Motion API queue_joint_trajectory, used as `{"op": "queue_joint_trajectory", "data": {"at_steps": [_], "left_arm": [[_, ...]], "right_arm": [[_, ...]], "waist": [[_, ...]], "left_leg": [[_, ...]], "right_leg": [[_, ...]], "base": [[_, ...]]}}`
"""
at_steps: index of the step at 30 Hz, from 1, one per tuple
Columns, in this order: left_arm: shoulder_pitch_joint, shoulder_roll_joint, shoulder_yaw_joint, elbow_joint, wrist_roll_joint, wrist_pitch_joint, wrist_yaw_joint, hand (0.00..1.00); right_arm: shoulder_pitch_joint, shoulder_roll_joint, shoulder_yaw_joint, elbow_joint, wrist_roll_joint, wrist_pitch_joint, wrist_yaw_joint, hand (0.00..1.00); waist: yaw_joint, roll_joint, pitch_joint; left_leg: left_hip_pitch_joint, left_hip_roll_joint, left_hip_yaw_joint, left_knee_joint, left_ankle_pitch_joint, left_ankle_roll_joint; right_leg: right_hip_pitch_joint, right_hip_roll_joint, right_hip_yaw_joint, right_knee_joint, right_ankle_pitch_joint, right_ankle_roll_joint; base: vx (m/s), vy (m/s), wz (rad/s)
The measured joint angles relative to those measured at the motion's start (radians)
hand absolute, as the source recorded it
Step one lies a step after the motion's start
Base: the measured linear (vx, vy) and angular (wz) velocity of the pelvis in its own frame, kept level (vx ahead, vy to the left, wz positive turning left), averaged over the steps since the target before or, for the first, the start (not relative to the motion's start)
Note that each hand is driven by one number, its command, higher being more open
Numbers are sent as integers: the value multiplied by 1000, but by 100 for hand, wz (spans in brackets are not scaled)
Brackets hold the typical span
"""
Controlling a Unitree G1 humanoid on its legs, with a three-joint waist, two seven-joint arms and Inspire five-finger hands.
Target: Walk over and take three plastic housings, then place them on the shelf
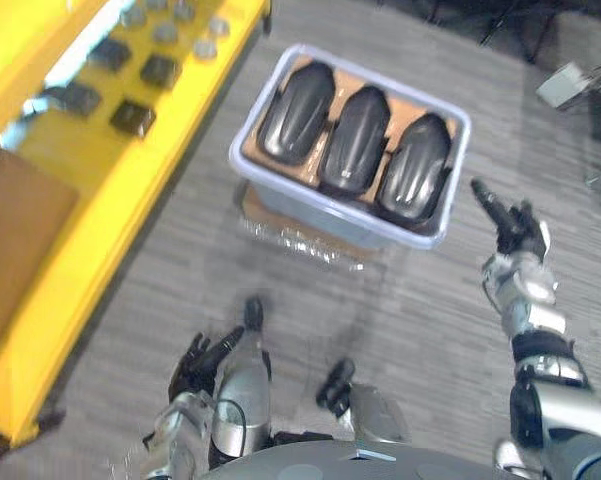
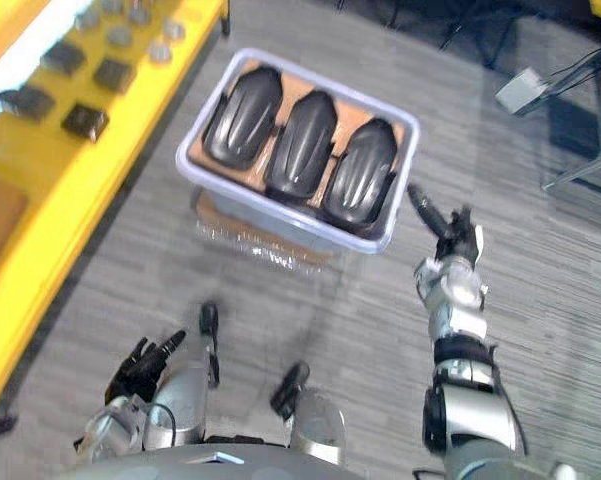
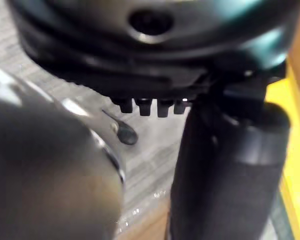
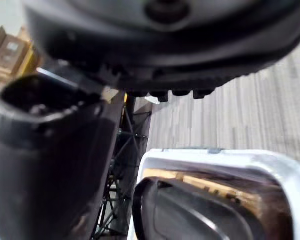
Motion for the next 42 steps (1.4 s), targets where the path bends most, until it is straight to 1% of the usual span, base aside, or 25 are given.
{"op": "queue_joint_trajectory", "data": {"at_steps": [1, 4, 5, 6, 8, 9, 12, 13, 14, 16, 18, 20, 21, 23, 25, 27, 28, 31, 32, 34, 37, 38, 42], "left_arm": [[2, 4, 0, 8, -3, 1, -1, 100], [1, 4, -12, 17, -15, -1, -15, 100], [-3, 5, -21, 24, -15, -4, -24, 100], [-4, 6, -24, 25, -23, -8, -34, 100], [-10, 4, -31, 35, -45, -24, -54, 100], [-20, 5, -34, 40, -48, -27, -67, 100], [-41, 5, -60, 64, -81, -30, -75, 100], [-41, 5, -62, 64, -84, -34, -77, 100], [-42, 5, -68, 64, -86, -42, -84, 100], [-47, 5, -80, 64, -106, -44, -100, 100], [-49, 5, -100, 66, -125, -44, -110, 100], [-59, 4, -108, 76, -134, -44, -117, 100], [-69, 5, -116, 76, -155, -44, -126, 100], [-69, 1, -123, 76, -163, -44, -140, 100], [-69, 1, -136, 75, -178, -45, -156, 100], [-69, 1, -137, 74, -195, -44, -167, 100], [-69, 1, -137, 74, -196, -44, -177, 100], [-69, 1, -137, 73, -196, -44, -194, 100], [-69, 1, -137, 72, -196, -44, -202, 100], [-68, 0, -137, 74, -195, -44, -213, 100], [-65, 1, -136, 76, -195, -44, -224, 100], [-63, 1, -135, 76, -195, -44, -227, 100], [-62, 1, -135, 75, -195, -45, -242, 100]], "right_arm": [[-42, -31, 17, 33, -2, -10, -1, 100], [-133, -101, 71, 124, -16, -12, -2, 100], [-149, -120, 82, 157, -20, -12, -2, 100], [-175, -137, 91, 207, -20, -10, -3, 100], [-205, -161, 108, 267, -20, -8, -3, 100], [-223, -179, 111, 302, -22, -2, -5, 100], [-262, -233, 123, 371, -44, 37, -41, 100], [-265, -245, 126, 383, -51, 38, -44, 100], [-276, -266, 129, 399, -56, 47, -51, 100], [-325, -321, 134, 437, -57, 84, -75, 100], [-350, -353, 149, 445, -58, 106, -89, 100], [-371, -369, 152, 468, -59, 124, -91, 100], [-375, -390, 174, 476, -61, 145, -91, 100], [-378, -405, 191, 477, -64, 157, -90, 100], [-397, -410, 214, 480, -100, 170, -79, 100], [-406, -410, 230, 480, -100, 171, -65, 100], [-407, -411, 236, 480, -101, 171, -60, 100], [-408, -411, 269, 480, -114, 171, -57, 100], [-411, -419, 282, 476, -139, 174, -53, 100], [-417, -443, 303, 470, -140, 177, -42, 100], [-439, -453, 320, 462, -142, 182, -37, 100], [-444, -453, 334, 462, -146, 183, -33, 0], [-447, -454, 345, 453, -217, 184, -12, 0]], "waist": [[1, 4, 5], [13, 21, 17], [21, 28, 22], [24, 35, 26], [26, 47, 31], [31, 53, 33], [44, 76, 43], [48, 80, 44], [50, 88, 48], [51, 110, 51], [54, 123, 53], [58, 135, 55], [69, 148, 55], [76, 160, 57], [81, 170, 58], [83, 172, 58], [88, 178, 60], [101, 183, 60], [104, 188, 60], [109, 195, 60], [113, 195, 60], [115, 195, 60], [123, 195, 60]], "left_leg": [[-21, -10, -7, 8, -1, 7], [-73, -22, -20, 48, -14, 22], [-88, -23, -24, 68, -26, 18], [-112, -23, -33, 99, -36, 26], [-153, -22, -50, 145, -52, 28], [-178, -20, -57, 168, -58, 27], [-221, -19, -71, 208, -66, 30], [-230, -18, -73, 214, -67, 29], [-244, -18, -78, 223, -67, 29], [-290, -19, -85, 242, -65, 28], [-317, -20, -87, 259, -66, 28], [-335, -21, -92, 274, -65, 29], [-352, -21, -95, 285, -66, 28], [-372, -22, -100, 298, -65, 27], [-401, -21, -109, 298, -56, 28], [-421, -22, -115, 301, -48, 24], [-433, -22, -123, 314, -47, 22], [-455, -20, -133, 333, -47, 22], [-469, -20, -142, 335, -47, 22], [-484, -21, -153, 337, -44, 17], [-496, -21, -158, 340, -41, 14], [-495, -20, -159, 340, -40, 13], [-495, -21, -162, 341, -40, 12]], "right_leg": [[-19, -12, -2, 13, 0, 0], [-53, -28, -2, 32, -1, 0], [-59, -30, -3, 37, -1, 0], [-68, -33, -2, 49, -6, -6], [-88, -34, -3, 71, -18, -13], [-108, -37, -4, 92, -27, -10], [-146, -49, -4, 145, -52, -17], [-155, -50, -3, 154, -57, -18], [-169, -53, -4, 169, -64, -18], [-222, -67, -3, 219, -81, -23], [-255, -78, 1, 255, -95, -24], [-277, -87, 4, 288, -108, -28], [-298, -95, 5, 317, -122, -28], [-319, -102, 5, 346, -135, -32], [-358, -107, 3, 378, -148, -42], [-383, -115, 2, 405, -161, -43], [-390, -117, -3, 422, -167, -46], [-408, -119, -6, 448, -182, -54], [-418, -119, -14, 457, -189, -58], [-428, -121, -24, 468, -198, -60], [-440, -123, -26, 484, -204, -68], [-440, -123, -26, 486, -207, -68], [-439, -123, -28, 490, -210, -69]], "base": [[2, 34, 18], [7, 34, 12], [-6, 20, 13], [-18, 13, 17], [-37, 6, 19], [-60, -2, 13], [-77, -15, 8], [-61, -15, 5], [-81, -20, 8], [-85, -21, 8], [-53, -22, 3], [-59, -46, 5], [-41, -44, 5], [-46, -60, 7], [-44, -73, 7], [-26, -68, 9], [-15, -69, 12], [-8, -67, 8], [-5, -58, 11], [0, -61, 13], [9, -42, 5], [18, -39, 2], [16, -18, 1]]}}
